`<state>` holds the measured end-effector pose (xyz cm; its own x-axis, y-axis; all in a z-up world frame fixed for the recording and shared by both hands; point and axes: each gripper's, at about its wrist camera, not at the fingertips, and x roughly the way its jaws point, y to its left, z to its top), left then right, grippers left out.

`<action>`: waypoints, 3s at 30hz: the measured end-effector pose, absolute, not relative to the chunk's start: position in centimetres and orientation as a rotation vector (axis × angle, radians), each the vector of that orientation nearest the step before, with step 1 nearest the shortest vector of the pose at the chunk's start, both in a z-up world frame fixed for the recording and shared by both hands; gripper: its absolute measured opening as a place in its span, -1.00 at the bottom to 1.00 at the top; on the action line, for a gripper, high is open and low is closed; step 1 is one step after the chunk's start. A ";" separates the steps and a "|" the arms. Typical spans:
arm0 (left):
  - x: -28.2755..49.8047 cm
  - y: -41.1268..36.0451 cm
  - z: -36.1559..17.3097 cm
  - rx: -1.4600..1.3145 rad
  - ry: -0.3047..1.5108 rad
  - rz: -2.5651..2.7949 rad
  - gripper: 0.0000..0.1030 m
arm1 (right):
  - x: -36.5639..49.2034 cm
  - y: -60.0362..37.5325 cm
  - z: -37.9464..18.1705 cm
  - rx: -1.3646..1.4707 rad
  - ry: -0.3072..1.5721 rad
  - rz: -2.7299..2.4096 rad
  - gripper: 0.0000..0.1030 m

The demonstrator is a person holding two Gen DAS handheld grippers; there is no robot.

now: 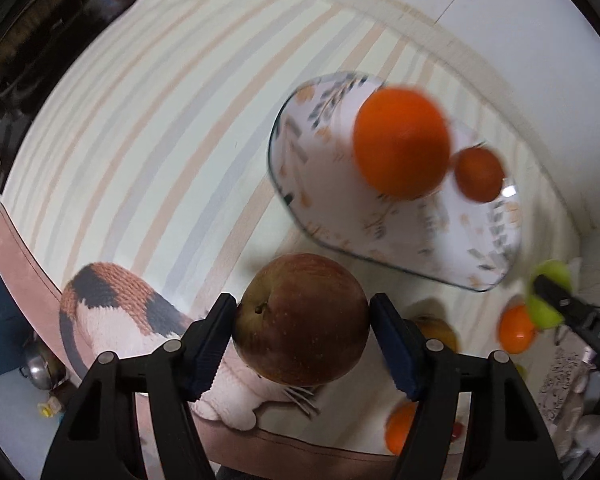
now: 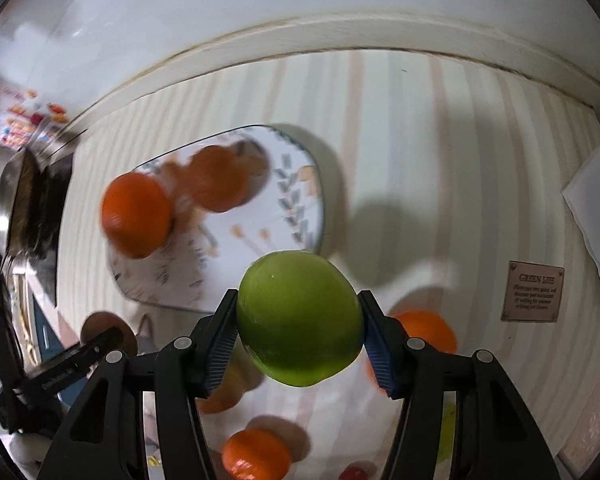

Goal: Organize fruits
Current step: 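Grasp the red apple with the left tool while the right tool grasps the green apple, then lower both apples onto the floral plate and open both tools, then lift both open tools away from the plate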

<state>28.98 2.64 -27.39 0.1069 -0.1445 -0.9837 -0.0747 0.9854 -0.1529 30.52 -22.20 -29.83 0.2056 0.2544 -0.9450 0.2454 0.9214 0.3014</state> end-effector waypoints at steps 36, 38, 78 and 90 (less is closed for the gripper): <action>40.2 5.3 -29.7 -0.267 1.603 -0.047 0.31 | 37.0 -17.2 -36.0 0.338 1.517 0.063 0.19; 40.0 5.5 -29.7 -0.284 1.608 -0.048 0.31 | 37.0 -17.1 -36.1 0.339 1.518 0.065 0.19; 23.4 1.6 -12.6 0.000 1.148 -0.066 0.69 | 22.9 -15.7 -16.4 0.161 1.152 0.026 0.82; 19.8 0.0 -10.8 0.025 1.102 -0.096 0.69 | 18.1 -15.7 -12.3 0.167 1.063 0.026 0.82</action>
<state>19.81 0.02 -10.81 0.4481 -0.0655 -0.8916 0.0900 0.9956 -0.0279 18.12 -15.67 -12.33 0.4870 0.1022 -0.8674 0.0592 0.9870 0.1495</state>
